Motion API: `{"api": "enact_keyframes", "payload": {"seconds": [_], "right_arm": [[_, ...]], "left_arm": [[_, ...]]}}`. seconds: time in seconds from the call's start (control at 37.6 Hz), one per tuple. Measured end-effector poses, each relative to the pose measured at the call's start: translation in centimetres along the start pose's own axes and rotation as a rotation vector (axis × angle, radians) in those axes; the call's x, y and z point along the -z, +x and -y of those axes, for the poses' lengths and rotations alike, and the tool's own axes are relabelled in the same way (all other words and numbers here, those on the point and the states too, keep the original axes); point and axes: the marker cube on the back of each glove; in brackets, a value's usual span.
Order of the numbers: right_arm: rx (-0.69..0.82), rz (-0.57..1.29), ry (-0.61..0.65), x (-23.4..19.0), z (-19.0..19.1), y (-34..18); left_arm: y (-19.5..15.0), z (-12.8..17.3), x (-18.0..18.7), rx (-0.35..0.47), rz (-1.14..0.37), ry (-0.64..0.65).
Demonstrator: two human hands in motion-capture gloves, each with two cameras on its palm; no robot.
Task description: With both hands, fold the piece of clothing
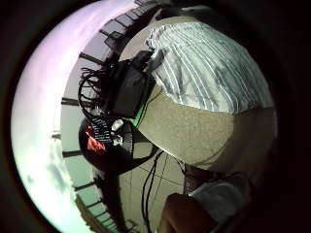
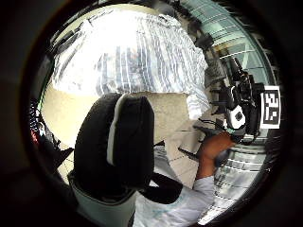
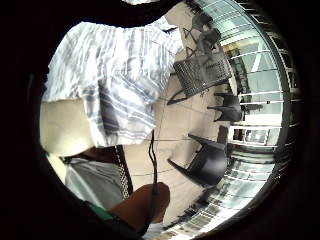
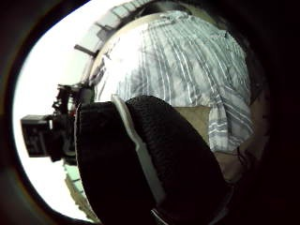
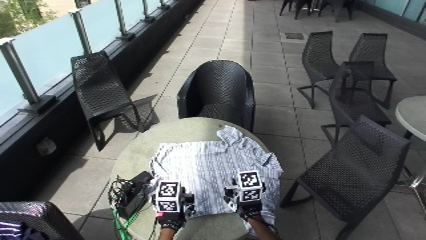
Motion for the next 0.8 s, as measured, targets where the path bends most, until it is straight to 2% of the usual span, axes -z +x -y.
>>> {"api": "enact_keyframes", "payload": {"seconds": [0.37,0.8], "right_arm": [[0.0,-0.014,0.01,0.4,-0.36,-0.3],[-0.026,-0.074,0.013,-0.16,-0.07,0.57]], "left_arm": [[0.33,-0.35,-0.07,-0.025,0.005,-0.013],[0.95,-0.69,0.26,-0.027,0.049,0.052]]}}
